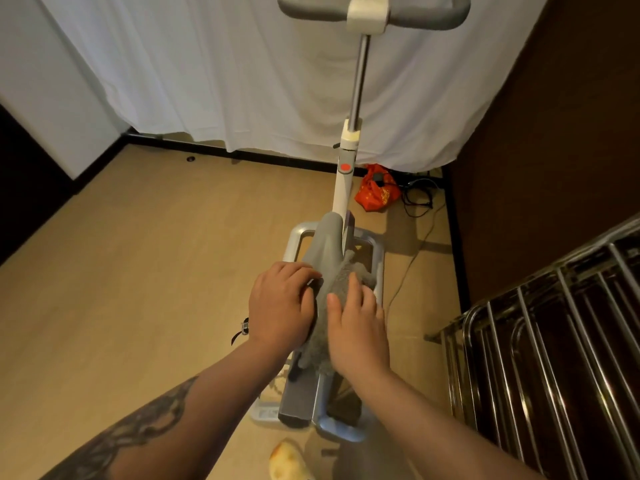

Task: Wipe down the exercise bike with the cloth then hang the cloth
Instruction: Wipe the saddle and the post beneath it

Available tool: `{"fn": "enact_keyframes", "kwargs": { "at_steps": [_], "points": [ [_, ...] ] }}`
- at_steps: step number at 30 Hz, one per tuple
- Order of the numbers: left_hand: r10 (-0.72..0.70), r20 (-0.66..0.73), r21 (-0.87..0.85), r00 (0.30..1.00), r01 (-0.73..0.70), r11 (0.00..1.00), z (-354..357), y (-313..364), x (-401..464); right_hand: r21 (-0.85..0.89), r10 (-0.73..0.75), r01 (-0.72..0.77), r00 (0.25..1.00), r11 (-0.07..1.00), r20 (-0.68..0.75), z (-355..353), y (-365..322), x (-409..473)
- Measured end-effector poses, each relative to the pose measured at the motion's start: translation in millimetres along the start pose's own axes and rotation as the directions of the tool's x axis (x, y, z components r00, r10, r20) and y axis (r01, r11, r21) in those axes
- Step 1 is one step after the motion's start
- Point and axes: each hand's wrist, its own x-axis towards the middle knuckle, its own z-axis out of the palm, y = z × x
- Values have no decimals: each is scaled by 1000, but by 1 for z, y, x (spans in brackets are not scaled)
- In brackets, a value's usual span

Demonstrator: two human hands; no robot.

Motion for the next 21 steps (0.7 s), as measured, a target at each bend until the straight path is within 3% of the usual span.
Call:
{"fn": "enact_keyframes", "kwargs": {
  "at_steps": [5, 9, 13, 15, 17, 19, 21],
  "points": [
    [-146, -17, -98, 989, 143, 985, 1, 0, 0, -100, 77, -68, 993, 993, 89, -6, -18, 48],
    [-306, -21, -233, 952, 293, 927, 0, 1, 1, -305, -17, 27, 999, 952, 35, 4, -21, 12],
    [-363, 2, -278, 932, 350, 895, 1, -1, 3, -180, 182, -163, 979, 970, 93, -4, -36, 56],
    [-382, 7, -303, 924, 366, 880, 1, -1, 3, -135, 230, -217, 970, 967, 82, -5, -42, 65],
    [-372, 43, -284, 927, 368, 885, 0, -2, 4, -190, 159, -152, 987, 970, 25, -1, -42, 43],
    [-314, 83, -270, 946, 325, 906, -1, -5, 4, -224, 93, -101, 995, 969, -44, 6, -33, 20],
    [-236, 136, -242, 962, 263, 934, -2, -7, 8, -157, 130, -135, 991, 978, -40, 3, -27, 34]
  ]
}}
